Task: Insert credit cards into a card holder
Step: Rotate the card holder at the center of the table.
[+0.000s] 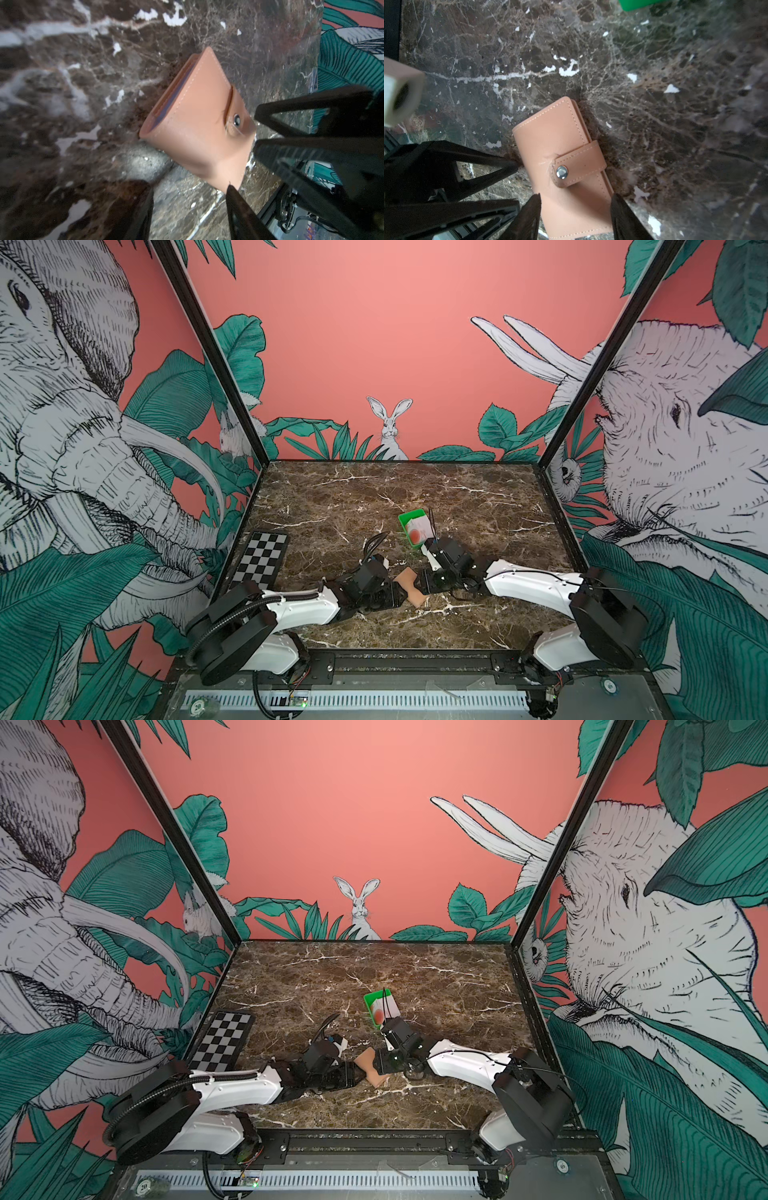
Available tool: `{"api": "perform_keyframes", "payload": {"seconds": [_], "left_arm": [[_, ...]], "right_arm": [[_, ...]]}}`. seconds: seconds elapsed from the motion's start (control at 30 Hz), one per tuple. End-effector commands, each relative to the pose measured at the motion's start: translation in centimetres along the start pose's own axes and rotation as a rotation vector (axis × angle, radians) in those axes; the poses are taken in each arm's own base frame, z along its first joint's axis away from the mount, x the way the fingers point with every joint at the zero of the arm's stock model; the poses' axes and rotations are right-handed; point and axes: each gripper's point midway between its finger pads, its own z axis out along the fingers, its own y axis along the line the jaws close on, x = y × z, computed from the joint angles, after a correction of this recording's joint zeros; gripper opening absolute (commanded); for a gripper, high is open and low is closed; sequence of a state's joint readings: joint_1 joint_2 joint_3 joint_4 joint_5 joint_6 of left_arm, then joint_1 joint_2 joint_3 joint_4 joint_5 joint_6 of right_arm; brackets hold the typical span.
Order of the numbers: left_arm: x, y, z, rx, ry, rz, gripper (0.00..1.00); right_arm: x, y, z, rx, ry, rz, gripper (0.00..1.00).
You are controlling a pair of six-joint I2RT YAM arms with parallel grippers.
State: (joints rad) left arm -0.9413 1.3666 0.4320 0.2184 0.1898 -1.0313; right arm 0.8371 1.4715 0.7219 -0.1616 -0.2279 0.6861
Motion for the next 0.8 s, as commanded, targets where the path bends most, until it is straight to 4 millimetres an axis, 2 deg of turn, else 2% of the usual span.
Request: {"api": "perform_keyframes", "payload": {"seconds": [0.0, 0.17, 0.4, 0.6, 0.77], "left_arm": [[-1.2, -2.2, 0.6, 0.078, -0.032, -0.005, 0.58], [-1.7, -2.8, 1.9, 0.079, -0.026, 0.015, 0.58], [-3.1, -3.2, 2.9, 0.085, -0.042, 0.032, 0.57], [-2.7, -2.1, 1.8, 0.036, -0.026, 0.037, 0.57], [-1.9, -1.1, 0.6, 0.073, -0.034, -0.001, 0.55]], "right_arm": [[0.4, 0.5, 0.4, -0.07, -0.016, 0.055, 0.52], [1.5, 0.7, 0.3, -0.12, -0.024, 0.1, 0.51], [2.5, 2.1, -0.3, -0.147, -0.037, 0.099, 0.51], [2.1, 0.2, -1.9, -0.021, -0.076, 0.072, 0.47], [1.4, -0.1, -3.0, 0.017, -0.083, 0.042, 0.44]]}}
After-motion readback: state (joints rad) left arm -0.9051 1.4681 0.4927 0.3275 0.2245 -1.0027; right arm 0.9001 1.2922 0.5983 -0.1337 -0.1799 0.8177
